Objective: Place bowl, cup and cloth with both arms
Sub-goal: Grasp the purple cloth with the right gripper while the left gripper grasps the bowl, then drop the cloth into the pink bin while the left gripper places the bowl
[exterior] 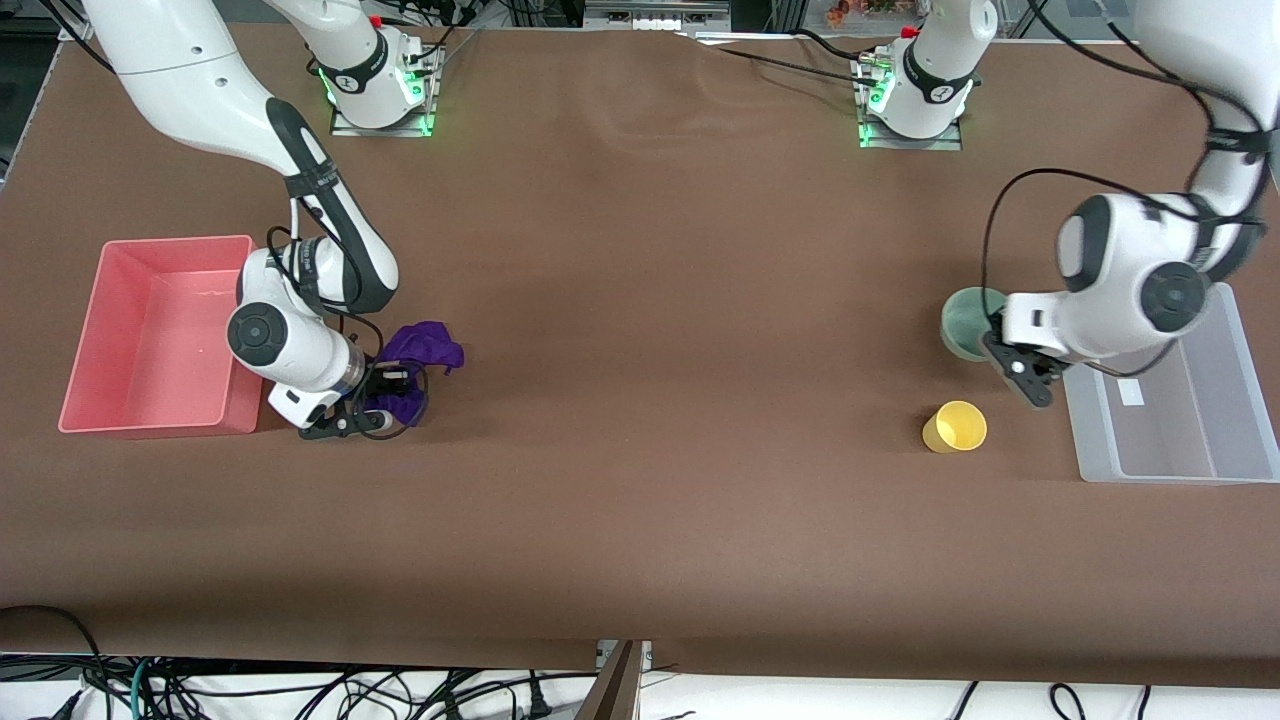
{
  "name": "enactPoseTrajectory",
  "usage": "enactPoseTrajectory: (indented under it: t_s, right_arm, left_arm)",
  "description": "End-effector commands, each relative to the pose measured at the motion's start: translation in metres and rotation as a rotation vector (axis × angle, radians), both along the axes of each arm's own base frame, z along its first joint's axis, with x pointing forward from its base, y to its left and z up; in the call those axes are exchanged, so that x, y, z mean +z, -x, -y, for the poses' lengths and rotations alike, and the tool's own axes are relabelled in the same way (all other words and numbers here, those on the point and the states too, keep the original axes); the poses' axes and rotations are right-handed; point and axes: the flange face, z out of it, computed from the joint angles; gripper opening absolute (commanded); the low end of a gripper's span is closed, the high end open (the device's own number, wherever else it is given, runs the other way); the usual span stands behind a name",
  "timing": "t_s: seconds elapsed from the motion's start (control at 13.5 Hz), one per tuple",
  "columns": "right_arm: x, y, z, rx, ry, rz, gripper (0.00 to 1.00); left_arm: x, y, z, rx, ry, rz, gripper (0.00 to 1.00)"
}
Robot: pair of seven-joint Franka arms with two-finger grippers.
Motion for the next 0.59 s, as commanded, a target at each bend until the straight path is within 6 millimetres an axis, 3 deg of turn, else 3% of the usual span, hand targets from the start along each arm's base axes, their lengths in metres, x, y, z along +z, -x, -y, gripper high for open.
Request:
enactPoseTrajectory:
  t_s: [0.0, 0.15, 0.3, 0.52]
  right_arm:
    - [0.069, -0.015, 0.022, -0.016, 0.006, -0.033, 0.00]
    - [0.124, -0.027, 0.052, -0.002, 0.029, -0.114, 0.00]
    - [0.170, -0.032, 0.098, 0.075, 0.042, -0.184, 0.00]
    - [0.219, -0.023, 0.188, 0.183, 0.049, -0.249, 0.00]
  left_arm:
    - [0.034, -0.026, -0.041, -0.064, 0.022, -0.008, 0.00]
    - [0.041, -0.038, -0.086, -0.071, 0.028, 0.024, 0.00]
    - [0.037, -0.047, -0.138, -0.059, 0.039, 0.045, 0.00]
    - [0.002, -0.056, -0.209, -0.073, 0.032, 0.040, 0.00]
